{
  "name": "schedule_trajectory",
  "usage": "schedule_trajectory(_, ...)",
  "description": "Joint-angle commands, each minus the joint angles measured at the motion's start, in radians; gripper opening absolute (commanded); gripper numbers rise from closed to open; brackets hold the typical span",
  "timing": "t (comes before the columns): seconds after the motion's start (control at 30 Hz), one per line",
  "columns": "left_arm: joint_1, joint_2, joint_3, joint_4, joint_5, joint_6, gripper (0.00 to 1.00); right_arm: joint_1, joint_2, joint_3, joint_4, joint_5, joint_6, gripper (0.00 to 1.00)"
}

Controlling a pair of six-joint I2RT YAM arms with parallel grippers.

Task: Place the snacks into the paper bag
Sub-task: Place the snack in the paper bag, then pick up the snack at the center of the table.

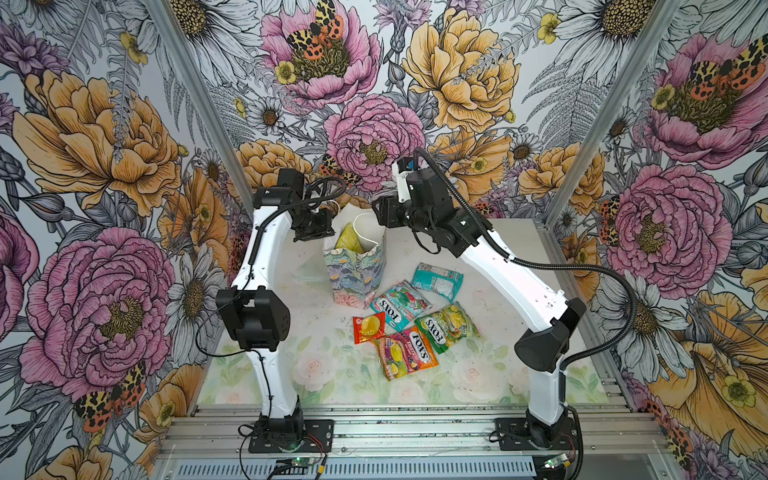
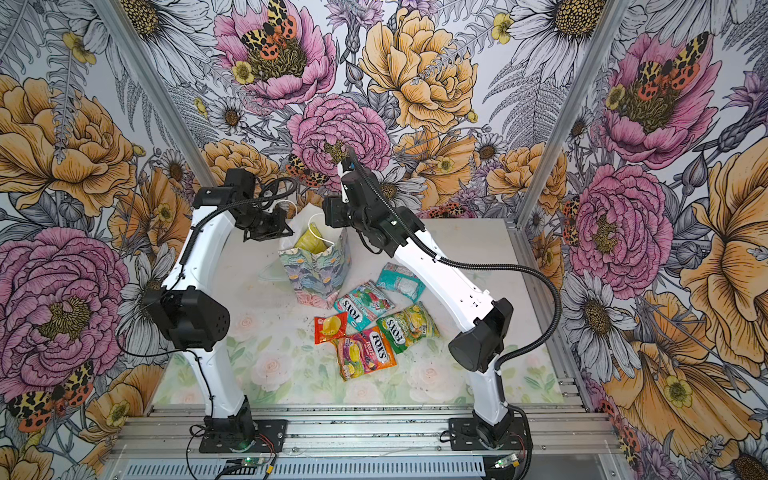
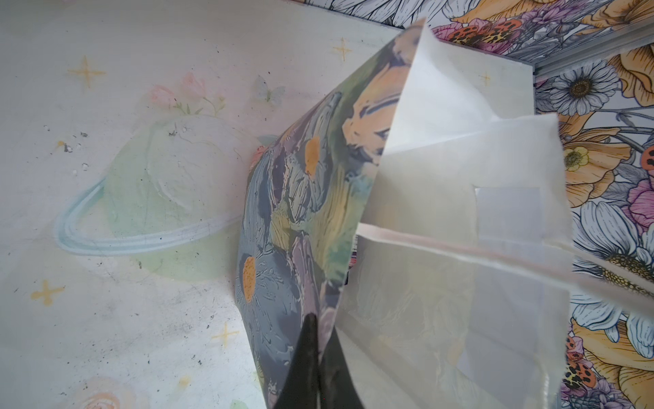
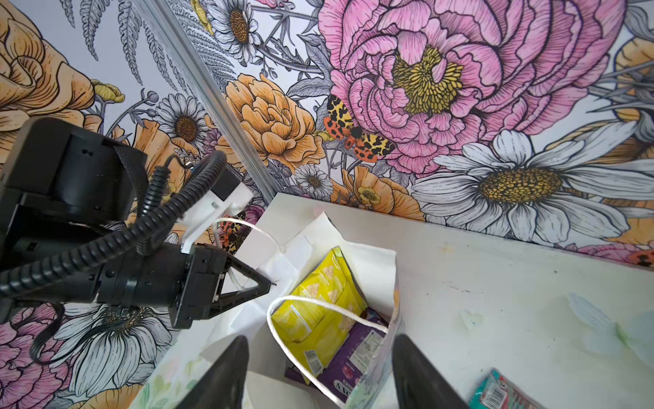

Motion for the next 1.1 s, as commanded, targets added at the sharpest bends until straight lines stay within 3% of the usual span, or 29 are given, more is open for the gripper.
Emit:
schedule_trajectory(0.0,0.004,-0.038,-0.013,-0.003,0.040,0.014,0.00,-0.024,-0.097,-0.105,0.004,0.032,0.008,0.70)
schedule_trajectory(0.13,0.005,-0.039,-0.014,-0.002,0.038,0.015,0.00,-0.051,-0.243,-0.356,0.051,0.018,0.042,0.79)
schedule_trajectory(0.23,0.005,-0.039,-0.013,-0.002,0.037,0.015,0.00,-0.082,-0.392,-0.605,0.128,0.001,0.107,0.93)
schedule_trajectory(0.47,0.011,-0.035,-0.008,-0.002,0.033,0.012,0.00,-0.117,-0.661,-1.028,0.201,0.032,0.282,1.00)
schedule_trajectory(0.73,0.012,-0.034,-0.009,-0.002,0.026,0.009,0.00,-0.105,-0.822,-1.377,0.251,-0.024,0.534,0.86)
schedule_trajectory(1.07,0.010,-0.029,-0.014,-0.002,0.025,0.009,0.00,-0.032,-0.890,-1.608,0.280,-0.028,0.755,0.71)
